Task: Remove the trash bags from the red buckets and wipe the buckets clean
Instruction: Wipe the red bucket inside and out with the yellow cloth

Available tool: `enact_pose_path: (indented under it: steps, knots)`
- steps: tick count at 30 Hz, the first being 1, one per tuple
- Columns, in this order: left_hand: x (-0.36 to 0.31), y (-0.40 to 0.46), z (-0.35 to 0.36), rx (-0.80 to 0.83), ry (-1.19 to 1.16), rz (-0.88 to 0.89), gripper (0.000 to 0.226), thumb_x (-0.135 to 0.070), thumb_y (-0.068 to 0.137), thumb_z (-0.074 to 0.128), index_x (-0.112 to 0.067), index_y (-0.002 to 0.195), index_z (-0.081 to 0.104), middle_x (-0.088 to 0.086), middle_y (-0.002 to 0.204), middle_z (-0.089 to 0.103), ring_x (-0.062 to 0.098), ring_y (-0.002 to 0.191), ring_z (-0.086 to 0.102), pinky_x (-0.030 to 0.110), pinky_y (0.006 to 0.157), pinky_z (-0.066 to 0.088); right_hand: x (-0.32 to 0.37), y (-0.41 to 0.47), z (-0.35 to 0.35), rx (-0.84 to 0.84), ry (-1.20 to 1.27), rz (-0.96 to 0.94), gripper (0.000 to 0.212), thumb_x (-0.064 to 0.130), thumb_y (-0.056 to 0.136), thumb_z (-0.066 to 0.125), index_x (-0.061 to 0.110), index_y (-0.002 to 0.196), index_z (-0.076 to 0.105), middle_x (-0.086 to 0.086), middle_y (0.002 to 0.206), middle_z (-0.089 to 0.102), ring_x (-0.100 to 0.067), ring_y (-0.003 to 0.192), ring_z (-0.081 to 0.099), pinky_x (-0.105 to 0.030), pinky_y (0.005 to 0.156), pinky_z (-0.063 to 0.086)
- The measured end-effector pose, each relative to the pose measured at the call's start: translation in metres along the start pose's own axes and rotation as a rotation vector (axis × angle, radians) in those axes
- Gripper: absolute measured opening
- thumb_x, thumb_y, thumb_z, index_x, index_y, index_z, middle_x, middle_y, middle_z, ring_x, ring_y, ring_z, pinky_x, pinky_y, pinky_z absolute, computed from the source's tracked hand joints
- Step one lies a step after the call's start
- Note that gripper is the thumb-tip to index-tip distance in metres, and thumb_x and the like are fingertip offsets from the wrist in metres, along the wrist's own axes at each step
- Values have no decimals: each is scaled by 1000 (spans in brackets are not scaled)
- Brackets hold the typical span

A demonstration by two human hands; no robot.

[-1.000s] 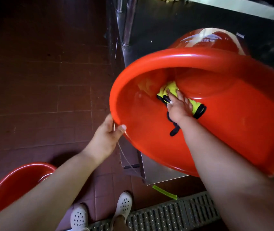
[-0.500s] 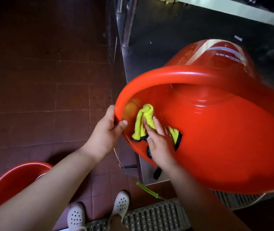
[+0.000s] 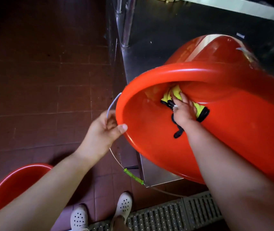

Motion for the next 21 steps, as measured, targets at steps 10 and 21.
enact_pose_path:
  steps: [10,21]
  knots:
    - [1,-6,7,-52,69,-17,24,-24,76,64,-7,91,56,-1,86,63,9,83,58,29,83,47,41,-137,22,-96,375,-242,57,16,78,49,31,133,52,-3,148,39,-35,123,46,-49,106,33]
    - [-79,5,43,-50,138,43,5,-8,89,60,-6,90,55,2,81,58,9,76,53,26,76,45,-12,-114,-38,102,364,-303,44,0,88,52,22,126,60,7,148,37,-8,129,41,-2,99,19]
Point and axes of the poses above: each hand's wrist, its own y-axis towards the middle knuckle, its own z-axis out of the palm, x = y × z, the point moved 1 cm from there along y, towards the middle knuckle
